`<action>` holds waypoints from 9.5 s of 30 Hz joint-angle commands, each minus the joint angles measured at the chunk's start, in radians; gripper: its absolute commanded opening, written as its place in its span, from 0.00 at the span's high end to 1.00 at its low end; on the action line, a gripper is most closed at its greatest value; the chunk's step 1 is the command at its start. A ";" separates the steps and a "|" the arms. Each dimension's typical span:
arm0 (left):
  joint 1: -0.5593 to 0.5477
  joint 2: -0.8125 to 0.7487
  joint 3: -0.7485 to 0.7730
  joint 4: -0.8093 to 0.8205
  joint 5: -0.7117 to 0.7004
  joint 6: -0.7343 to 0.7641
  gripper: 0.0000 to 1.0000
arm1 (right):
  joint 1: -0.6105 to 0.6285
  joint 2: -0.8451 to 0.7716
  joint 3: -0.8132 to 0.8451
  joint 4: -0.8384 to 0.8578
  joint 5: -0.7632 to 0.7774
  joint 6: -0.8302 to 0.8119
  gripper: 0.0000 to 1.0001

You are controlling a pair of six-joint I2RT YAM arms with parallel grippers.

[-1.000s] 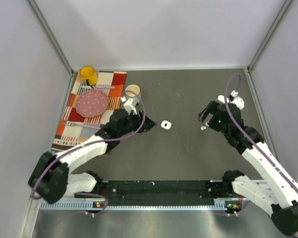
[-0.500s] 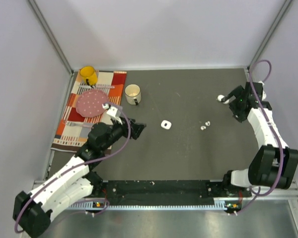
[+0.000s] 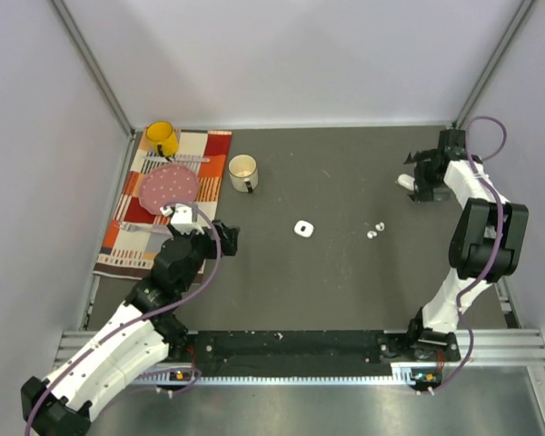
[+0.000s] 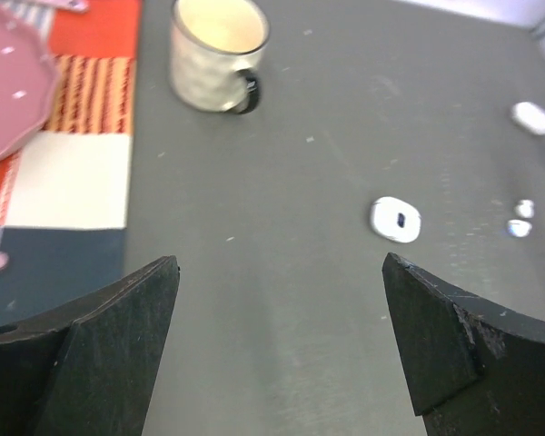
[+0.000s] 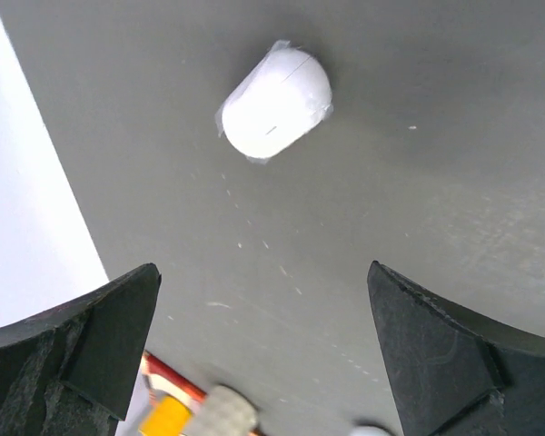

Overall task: Insert the wireless bluetooth earbuds into the charging case
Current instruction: Pick up the charging case from the corner of the board, then pass from the right arm to the left, then pass from the left arm to the right, then pass from the right arm to the left

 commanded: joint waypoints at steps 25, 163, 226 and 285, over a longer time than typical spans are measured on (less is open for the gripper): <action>0.007 -0.046 0.048 -0.059 -0.130 0.035 0.01 | -0.077 0.345 0.257 -0.022 0.010 0.466 0.19; -0.272 0.731 0.233 0.975 0.367 -0.206 0.61 | 0.738 -0.947 -0.763 0.754 -0.187 0.343 1.00; -0.212 0.410 0.219 0.611 0.613 0.130 1.00 | 0.647 -0.738 -0.677 0.868 -0.704 0.288 0.50; -0.212 0.635 0.006 1.417 0.623 -0.022 0.17 | 0.669 -0.726 -0.763 1.139 -0.648 0.483 1.00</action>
